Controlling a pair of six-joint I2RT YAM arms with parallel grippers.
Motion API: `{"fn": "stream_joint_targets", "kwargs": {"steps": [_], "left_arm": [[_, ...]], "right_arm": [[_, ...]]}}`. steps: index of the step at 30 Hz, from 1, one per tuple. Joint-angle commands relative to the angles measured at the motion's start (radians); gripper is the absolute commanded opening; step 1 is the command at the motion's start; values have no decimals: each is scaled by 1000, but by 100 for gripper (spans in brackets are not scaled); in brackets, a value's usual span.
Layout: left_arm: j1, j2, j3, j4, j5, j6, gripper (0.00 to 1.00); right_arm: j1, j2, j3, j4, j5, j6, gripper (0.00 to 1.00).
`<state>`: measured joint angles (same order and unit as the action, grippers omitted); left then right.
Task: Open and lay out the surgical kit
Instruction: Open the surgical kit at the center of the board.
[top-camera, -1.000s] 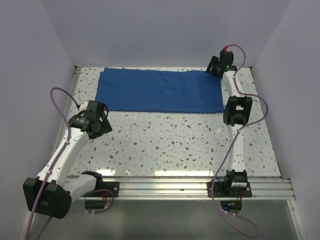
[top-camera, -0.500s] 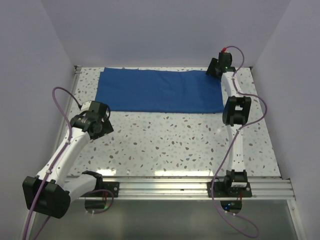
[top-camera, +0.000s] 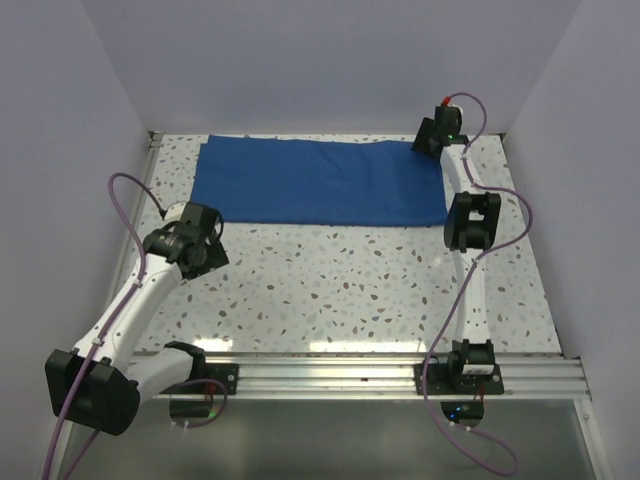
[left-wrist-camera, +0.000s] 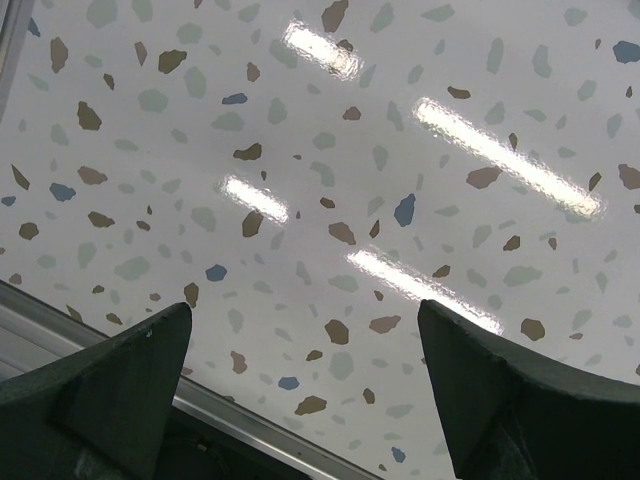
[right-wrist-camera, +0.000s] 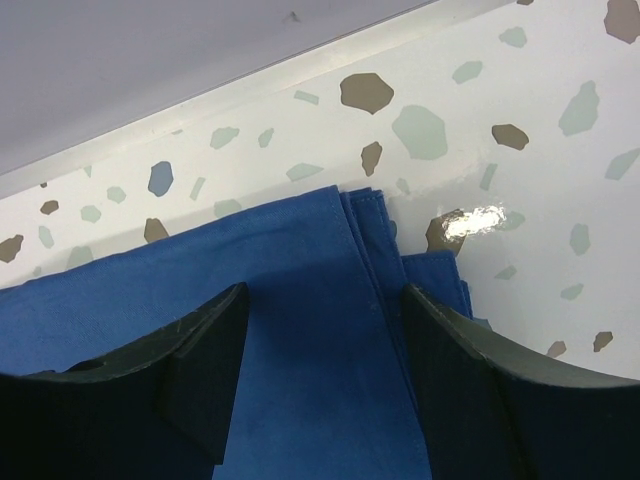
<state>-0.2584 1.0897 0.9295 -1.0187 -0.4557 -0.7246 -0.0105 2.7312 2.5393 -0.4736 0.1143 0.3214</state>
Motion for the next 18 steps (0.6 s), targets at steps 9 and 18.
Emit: {"fn": "stream_joint_targets", "kwargs": {"steps": [9,18], "left_arm": [[-16,13,3,-11,-41,-41,99],[-22,12,11,-21,-52,-48,100]], "right_arm": [[3,4,-5,10,-14,7,20],[41,-39,-23,1,-31,22,0]]}}
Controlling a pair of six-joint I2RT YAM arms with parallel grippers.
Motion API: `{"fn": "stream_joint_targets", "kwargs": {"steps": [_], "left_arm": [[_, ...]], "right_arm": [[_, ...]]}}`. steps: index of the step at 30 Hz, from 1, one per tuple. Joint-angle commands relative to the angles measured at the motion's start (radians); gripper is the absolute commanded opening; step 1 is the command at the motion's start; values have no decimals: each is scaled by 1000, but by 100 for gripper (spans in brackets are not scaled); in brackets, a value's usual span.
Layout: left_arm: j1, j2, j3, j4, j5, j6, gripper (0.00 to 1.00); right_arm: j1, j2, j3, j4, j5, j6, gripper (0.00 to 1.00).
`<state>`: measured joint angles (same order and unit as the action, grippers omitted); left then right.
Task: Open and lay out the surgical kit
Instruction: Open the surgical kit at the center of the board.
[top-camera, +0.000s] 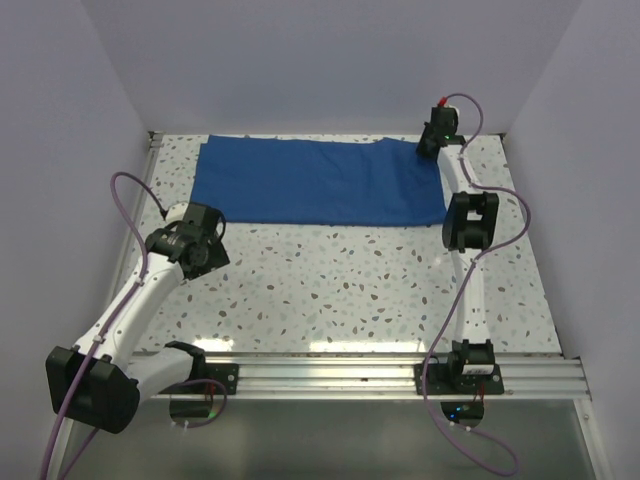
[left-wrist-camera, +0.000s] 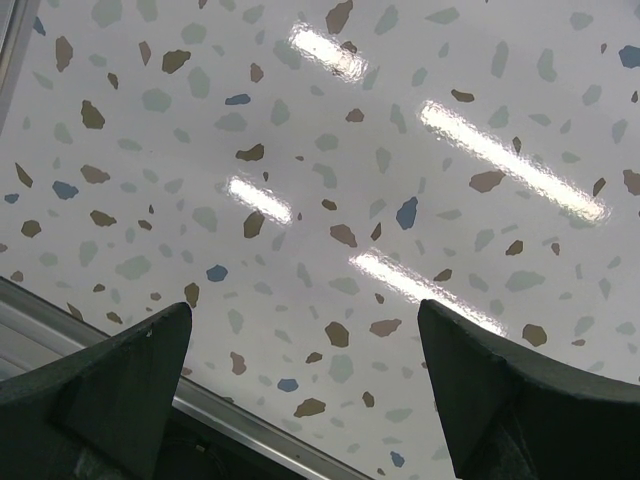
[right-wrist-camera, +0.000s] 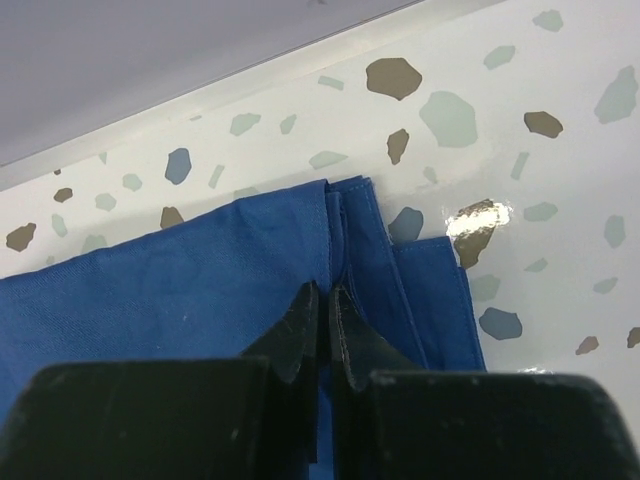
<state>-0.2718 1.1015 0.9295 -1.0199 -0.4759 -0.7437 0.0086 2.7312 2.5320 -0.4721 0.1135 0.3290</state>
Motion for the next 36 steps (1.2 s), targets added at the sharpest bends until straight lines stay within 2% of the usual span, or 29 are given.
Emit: {"fn": "stream_joint_targets", "kwargs": {"steps": [1,5,11,14,20,24,27,30,34,36], "left_arm": [[-9,-3,14,-20,-38,-31,100],[-9,-41,40,-17,-46,-34,100],[-9,1,193,-2,-61,13,100],[-9,26,253,1,-66,41,100],[-9,20,279,52,-43,86,100],[-9,23,273,78,-6,107,100],[-9,24,269,98,20,122,100],[-9,35,259,126,42,133,99],[-9,58,265,158,49,148,99],[-9,72,272,175,43,164,100]], "right_arm": [[22,-71,-24,-2,-44,18,0],[40,-215,-102,10,-109,15,0],[142,-511,-344,33,-124,-48,0],[198,-609,-473,23,-121,-51,0],[332,-841,-758,-11,-120,-39,0],[355,-982,-1014,7,-121,13,0],[358,-1059,-1122,3,-126,33,0],[358,-1111,-1173,-31,-117,18,0],[358,-1203,-1207,-161,-55,5,0],[358,-1339,-1301,-200,-41,28,0]]}}
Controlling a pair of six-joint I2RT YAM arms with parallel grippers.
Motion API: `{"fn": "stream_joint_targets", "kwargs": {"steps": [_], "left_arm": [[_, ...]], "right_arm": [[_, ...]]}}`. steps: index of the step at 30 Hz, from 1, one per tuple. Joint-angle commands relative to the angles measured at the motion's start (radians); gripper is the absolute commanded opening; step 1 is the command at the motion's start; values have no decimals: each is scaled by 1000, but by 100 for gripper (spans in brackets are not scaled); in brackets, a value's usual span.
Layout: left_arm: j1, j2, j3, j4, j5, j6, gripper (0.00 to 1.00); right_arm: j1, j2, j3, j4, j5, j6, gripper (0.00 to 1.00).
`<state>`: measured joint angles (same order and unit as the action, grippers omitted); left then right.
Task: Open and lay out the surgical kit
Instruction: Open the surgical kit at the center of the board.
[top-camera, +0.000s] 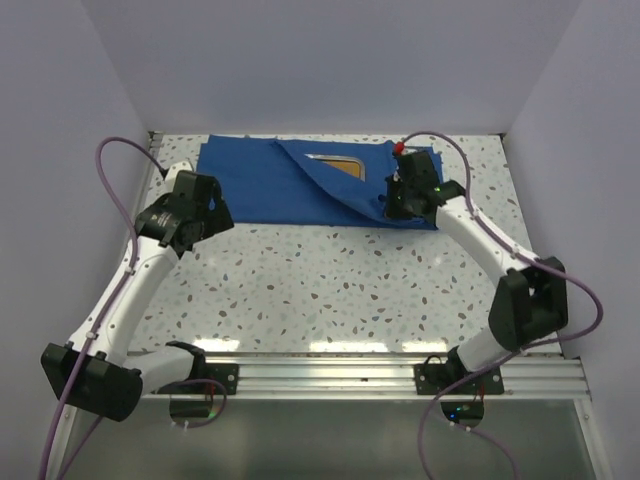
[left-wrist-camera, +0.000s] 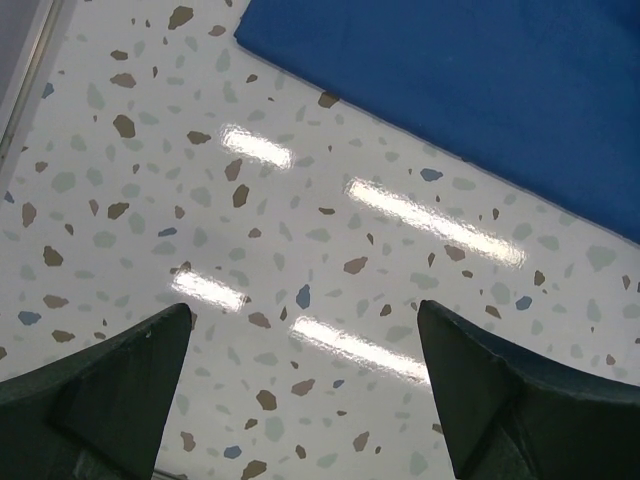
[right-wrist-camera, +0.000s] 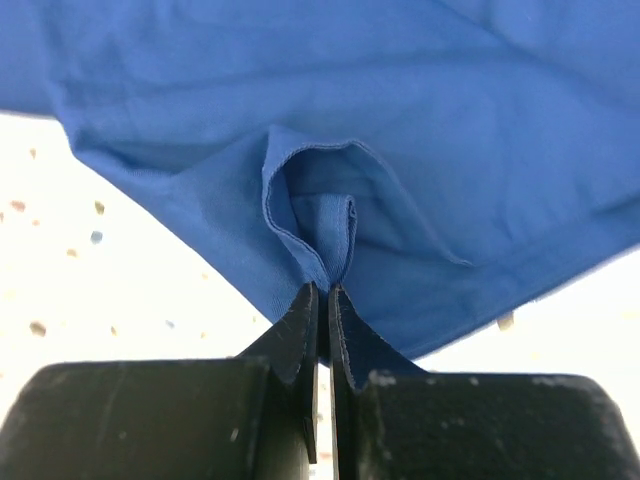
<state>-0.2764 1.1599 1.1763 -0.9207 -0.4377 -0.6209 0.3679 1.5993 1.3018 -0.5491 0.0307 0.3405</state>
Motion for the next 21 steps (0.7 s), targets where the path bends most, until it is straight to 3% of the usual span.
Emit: {"fn": "stream_joint_targets", "kwargs": {"steps": [1,6,9,12,14,15,16,17,21], "left_arm": [[-4,18,38,92,-4,47,100],[-1,90,98,112,-24,59,99],[-3,115,137,114,-35,58,99],[-3,121,175,114,-35,58,99],[-3,123,187,112,-29,64,99],[-3,124,192,111,-27,66,99],[-3,123,195,111,-26,67,100],[-3,121,194,106,-27,69,100],[-3,104,192,72,-39,66,100]], "right_arm": [[0,-272,-109,-161,43,25,0],[-1,-689,-317,-394,99,158,0],[-1,-830,-323,-558,121,267,0],[-1,-846,-294,-714,126,414,0],[0,-843,-305,-765,40,436,0],[-1,-840,-329,-782,19,446,22],[0,-832,-343,-810,14,445,84],[-1,-828,-354,-821,30,445,97],[-1,-779,-299,-845,86,431,99]]}}
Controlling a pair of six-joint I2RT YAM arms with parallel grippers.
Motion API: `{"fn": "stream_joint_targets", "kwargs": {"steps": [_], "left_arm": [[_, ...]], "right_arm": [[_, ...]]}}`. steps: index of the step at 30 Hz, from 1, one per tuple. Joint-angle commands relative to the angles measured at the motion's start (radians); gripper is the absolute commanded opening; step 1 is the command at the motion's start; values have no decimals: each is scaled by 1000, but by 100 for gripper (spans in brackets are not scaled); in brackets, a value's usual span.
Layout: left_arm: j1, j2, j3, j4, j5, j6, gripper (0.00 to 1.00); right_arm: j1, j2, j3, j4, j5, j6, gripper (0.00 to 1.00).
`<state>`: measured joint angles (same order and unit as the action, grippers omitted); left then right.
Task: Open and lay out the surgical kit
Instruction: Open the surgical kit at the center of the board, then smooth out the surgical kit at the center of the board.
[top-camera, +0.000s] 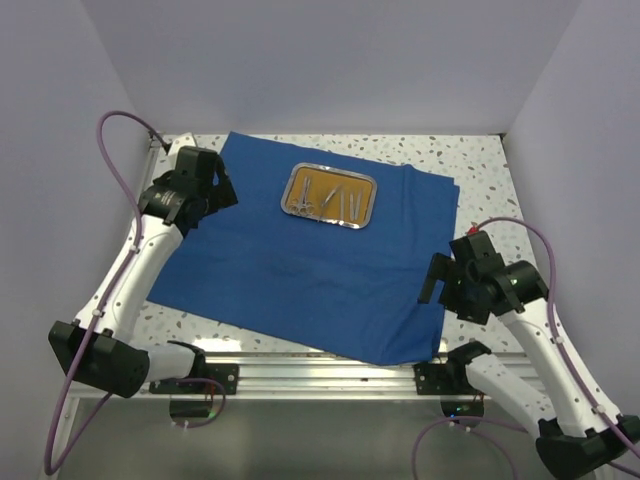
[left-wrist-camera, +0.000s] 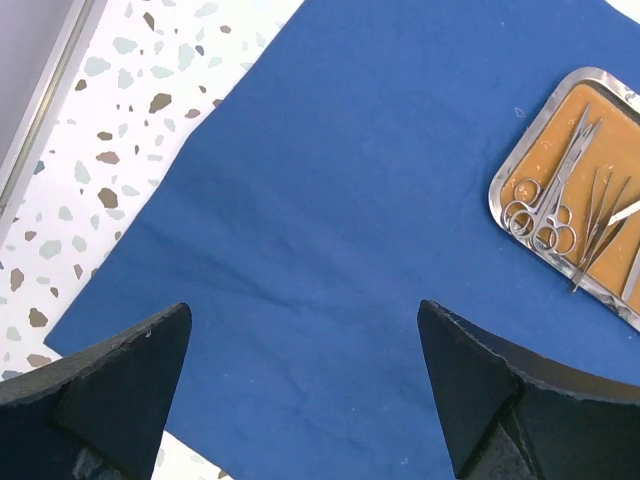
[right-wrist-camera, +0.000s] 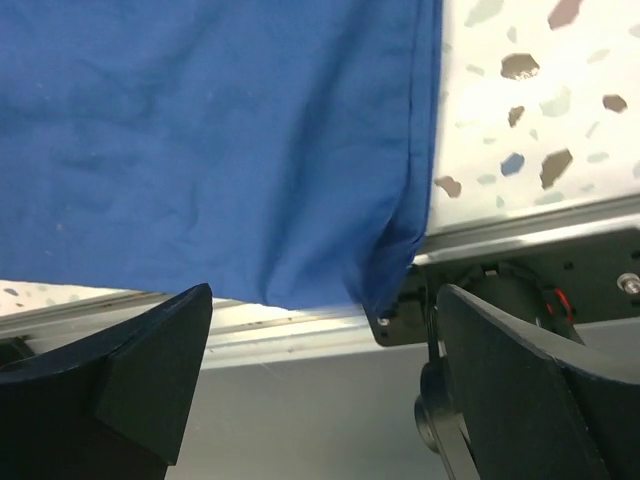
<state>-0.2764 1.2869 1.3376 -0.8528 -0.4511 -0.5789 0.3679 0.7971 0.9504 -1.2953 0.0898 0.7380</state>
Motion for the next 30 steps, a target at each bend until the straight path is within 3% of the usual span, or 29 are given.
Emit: {"fn": "stream_joint_targets", "kwargs": {"steps": [1,7,12,15,17,18,20,21,24,25,26,30], "left_arm": [[-3,-38,26,-2,-29,24,100],[8,-119,-104,-63,-15,-42,100],[11,-149,-273,49,109,-30,100],[22,-98,-238,84,109,10,100],[43,-51,-210,109,126,43,99],[71,-32,-183,129,152,53,100],[103,18,-155,149,187,68,100],[133,55,-125,158,213,70,100],[157,107,-72,166,221,73,99],[158,138,-60,166,219,73,100],[158,152,-51,166,219,71,99],[158,198,-17,149,207,54,99]], "right_arm": [[-1,57,74,-95,31,29,99],[0,178,223,38,70,-28,99],[-1,425,313,236,93,-84,99],[-26,593,366,373,103,-136,95],[-75,690,421,430,80,-160,87],[-96,785,448,459,74,-173,76],[-159,885,548,472,73,-193,66],[-187,972,582,484,80,-215,48],[-204,1094,709,505,114,-282,22],[-204,1135,743,496,126,-299,6],[-204,1224,816,485,160,-325,1],[-222,1419,978,409,200,-324,0]]}}
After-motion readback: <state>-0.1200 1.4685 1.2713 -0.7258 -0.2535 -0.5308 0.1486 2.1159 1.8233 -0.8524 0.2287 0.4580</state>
